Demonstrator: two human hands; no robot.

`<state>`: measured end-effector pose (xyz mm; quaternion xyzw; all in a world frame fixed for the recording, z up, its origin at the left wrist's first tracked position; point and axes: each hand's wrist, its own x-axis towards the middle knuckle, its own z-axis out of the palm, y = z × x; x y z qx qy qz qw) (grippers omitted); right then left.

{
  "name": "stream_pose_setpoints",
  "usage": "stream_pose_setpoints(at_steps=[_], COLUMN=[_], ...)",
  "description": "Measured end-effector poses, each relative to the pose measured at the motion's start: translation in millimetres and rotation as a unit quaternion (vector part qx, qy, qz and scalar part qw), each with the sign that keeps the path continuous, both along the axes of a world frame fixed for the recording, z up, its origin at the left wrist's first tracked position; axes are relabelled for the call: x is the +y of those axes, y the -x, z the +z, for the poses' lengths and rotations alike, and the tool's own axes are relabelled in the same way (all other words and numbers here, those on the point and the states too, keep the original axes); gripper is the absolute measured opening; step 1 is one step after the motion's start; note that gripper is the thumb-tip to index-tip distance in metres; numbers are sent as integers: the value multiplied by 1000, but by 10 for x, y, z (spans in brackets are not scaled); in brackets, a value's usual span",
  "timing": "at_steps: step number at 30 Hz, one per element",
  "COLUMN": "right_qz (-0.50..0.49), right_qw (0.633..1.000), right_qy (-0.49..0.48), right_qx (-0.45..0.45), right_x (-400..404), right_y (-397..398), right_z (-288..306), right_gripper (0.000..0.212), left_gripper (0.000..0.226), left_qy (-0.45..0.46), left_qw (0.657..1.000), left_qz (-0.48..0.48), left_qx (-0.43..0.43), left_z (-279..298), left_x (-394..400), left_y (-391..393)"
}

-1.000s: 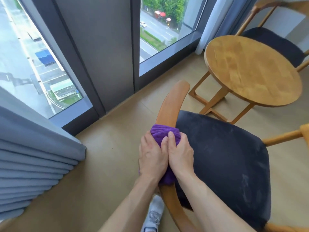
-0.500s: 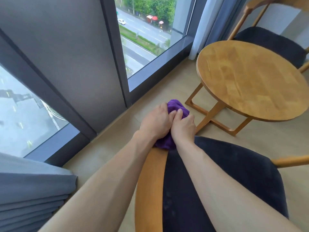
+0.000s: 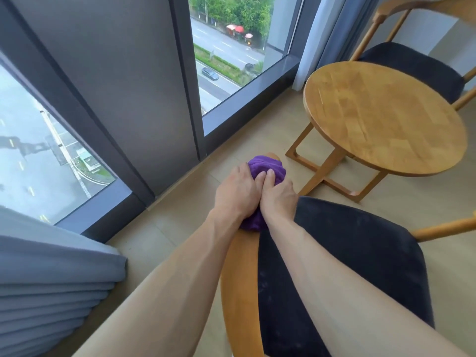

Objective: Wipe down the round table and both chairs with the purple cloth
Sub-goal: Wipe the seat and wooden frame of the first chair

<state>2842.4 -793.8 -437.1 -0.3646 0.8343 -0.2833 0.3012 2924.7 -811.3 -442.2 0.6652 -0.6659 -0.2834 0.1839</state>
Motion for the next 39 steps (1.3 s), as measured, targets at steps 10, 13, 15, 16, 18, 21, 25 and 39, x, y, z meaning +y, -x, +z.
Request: stream_pose_setpoints(at_steps=[10, 13, 15, 16, 18, 21, 25, 39], right_qz=[73, 84, 85, 85, 82, 65, 31, -6], right_qw=[996, 995, 995, 995, 996, 997, 999, 999], right_qy=[-48, -48, -43, -38, -32, -24, -3, 7], right_qx=[-34, -35, -24, -19, -13, -15, -45, -43], right_x=[1361, 1513, 1456, 1394, 1224, 888, 357, -357], right_y=[-200, -221, -222, -225, -213, -178, -63, 192], right_z=[47, 70, 86, 91, 84, 58, 1, -67], right_gripper=[50, 46, 46, 46, 47, 51, 54, 56], left_gripper=[59, 62, 60, 58, 54, 41, 34, 33], left_qy=[-14, -17, -14, -12, -10, -4, -2, -23], left_qw=[993, 992, 992, 992, 994, 998, 1000, 999], left_qz=[97, 109, 107, 106, 96, 60, 18, -19], left_qx=[63, 68, 65, 63, 52, 34, 24, 28], left_z=[-71, -64, -49, -40, -19, 2, 19, -19], left_x=[1501, 1670, 1613, 1548, 1365, 991, 394, -391], left_y=[-230, -235, -234, -237, -233, -228, -147, 101])
